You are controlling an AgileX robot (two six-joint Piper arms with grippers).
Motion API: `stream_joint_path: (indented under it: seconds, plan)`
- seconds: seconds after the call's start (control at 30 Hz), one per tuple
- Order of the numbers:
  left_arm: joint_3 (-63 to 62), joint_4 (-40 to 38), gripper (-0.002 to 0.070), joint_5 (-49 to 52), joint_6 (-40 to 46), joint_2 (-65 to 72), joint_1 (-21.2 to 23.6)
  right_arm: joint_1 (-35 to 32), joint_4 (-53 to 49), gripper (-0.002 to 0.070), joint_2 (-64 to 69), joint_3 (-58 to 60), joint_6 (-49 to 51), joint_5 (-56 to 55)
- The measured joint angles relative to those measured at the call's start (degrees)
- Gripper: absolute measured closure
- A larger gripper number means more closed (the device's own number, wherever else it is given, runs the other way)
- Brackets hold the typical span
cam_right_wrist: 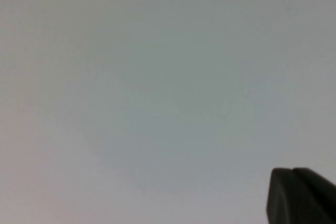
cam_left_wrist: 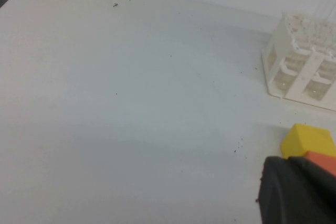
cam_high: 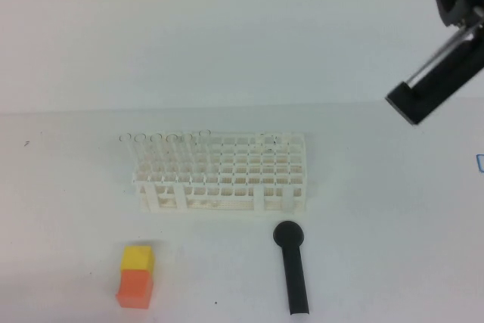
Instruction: Place the test tubes
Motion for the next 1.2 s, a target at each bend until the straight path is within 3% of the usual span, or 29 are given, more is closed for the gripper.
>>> stream_joint_path:
  seconds: [0.13, 0.4, 0.6, 0.8, 1.0, 1.2]
  plan:
    - [0.0, 0.0, 0.0676, 0.0, 0.0, 0.0, 0.0, -2.1, -3.5, 0.0678, -1.2, 1.6, -0.1, 2.8]
    - [0.0, 0.0, 0.0676, 0.0, 0.0, 0.0, 0.0, -13.2, -8.0, 0.0678, -5.1, 8.8, -0.2, 19.4]
    - [0.0, 0.0, 0.0676, 0.0, 0.0, 0.0, 0.0, -21.8, -8.3, 0.0678, -9.6, 14.2, -0.3, 20.7]
    - [0.0, 0.0, 0.0676, 0.0, 0.0, 0.0, 0.0, -30.4, -6.7, 0.0678, -22.7, 20.9, -0.3, 23.4]
    - [0.0, 0.0, 0.0676, 0.0, 0.0, 0.0, 0.0, -33.6, -5.3, 0.0678, -34.4, 27.1, -0.3, 23.8]
    - [0.0, 0.0, 0.0676, 0.0, 0.0, 0.0, 0.0, -33.8, -4.7, 0.0678, -35.2, 32.2, -0.6, 24.9]
